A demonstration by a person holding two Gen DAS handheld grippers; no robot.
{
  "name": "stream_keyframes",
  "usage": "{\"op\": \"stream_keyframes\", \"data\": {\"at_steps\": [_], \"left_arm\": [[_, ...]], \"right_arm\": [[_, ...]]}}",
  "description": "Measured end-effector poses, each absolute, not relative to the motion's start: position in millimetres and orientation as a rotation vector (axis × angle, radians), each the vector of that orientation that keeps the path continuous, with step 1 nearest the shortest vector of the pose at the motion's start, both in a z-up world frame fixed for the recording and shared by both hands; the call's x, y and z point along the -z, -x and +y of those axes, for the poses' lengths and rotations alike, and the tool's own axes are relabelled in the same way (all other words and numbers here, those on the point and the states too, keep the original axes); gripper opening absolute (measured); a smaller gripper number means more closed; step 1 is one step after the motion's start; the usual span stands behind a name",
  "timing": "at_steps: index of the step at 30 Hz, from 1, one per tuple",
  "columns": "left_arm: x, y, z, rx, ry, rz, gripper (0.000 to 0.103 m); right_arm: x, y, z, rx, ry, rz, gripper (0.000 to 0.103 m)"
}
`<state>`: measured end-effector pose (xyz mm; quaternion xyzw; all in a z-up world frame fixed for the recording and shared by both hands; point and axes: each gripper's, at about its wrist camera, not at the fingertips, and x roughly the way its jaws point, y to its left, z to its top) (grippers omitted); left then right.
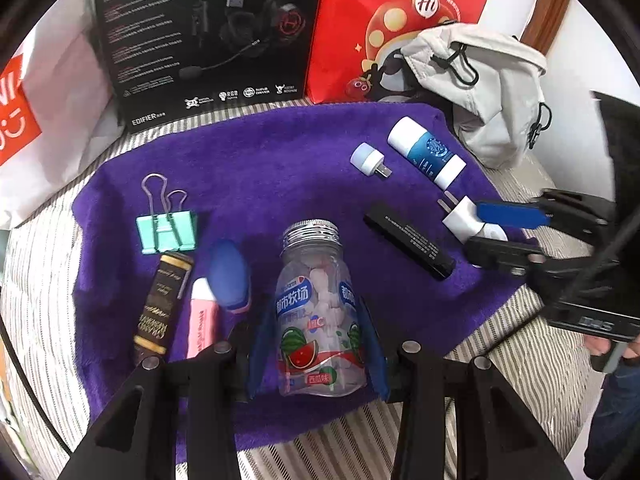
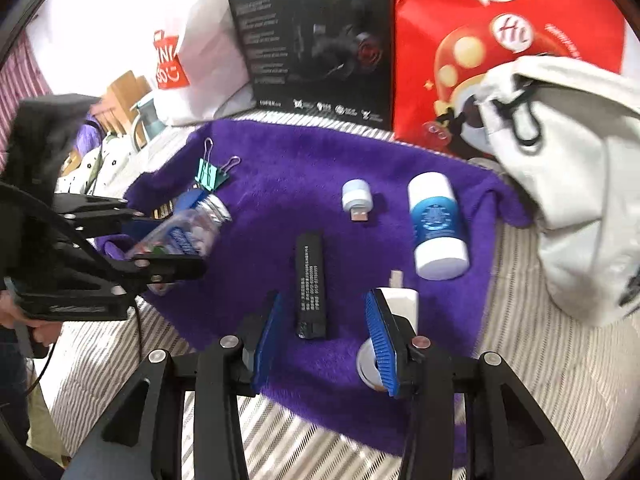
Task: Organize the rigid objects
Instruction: 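Set the bottle on the towel while the right tool sets the stick down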
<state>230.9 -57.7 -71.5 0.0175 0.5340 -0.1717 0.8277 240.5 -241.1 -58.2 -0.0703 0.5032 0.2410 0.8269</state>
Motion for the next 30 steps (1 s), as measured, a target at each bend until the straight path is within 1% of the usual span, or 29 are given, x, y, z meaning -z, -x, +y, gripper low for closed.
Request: {"op": "stream_keyframes", "data": {"at_steps": [7, 11, 19, 21, 22, 25, 27, 30], "left_arm": [[88, -237, -73, 0.339, -0.102, 1.158, 0.039], [89, -235, -82, 0.328, -0.185, 1.148, 0.039], [86, -227, -80, 0.332, -0.199, 1.151, 0.04], [83, -224, -76, 0.339, -0.178, 1.158, 0.042], [82, -223, -74, 0.349, -0.167, 1.168, 0.047], [72, -213, -75, 0.343, -0.195, 1.146, 0.052], [64, -205, -76, 0.332, -0.239, 1.124, 0.056], [52, -193, -73, 0.313, -0.264, 1.1, 0.062]], "right_arm": [[42, -227, -255, -0.504, 0.126, 1.044, 0.044], [38, -215, -258, -0.5, 0.145, 1.041, 0.044], [29, -191, -266, -0.482, 0.154, 1.037, 0.044], [28, -183, -270, -0.481, 0.15, 1.036, 0.045], [29, -181, -272, -0.477, 0.148, 1.039, 0.045], [29, -170, -280, -0.45, 0.138, 1.049, 0.046], [29, -162, -284, -0.433, 0.124, 1.052, 0.051], [28, -153, -288, -0.407, 0.102, 1.057, 0.056]]}}
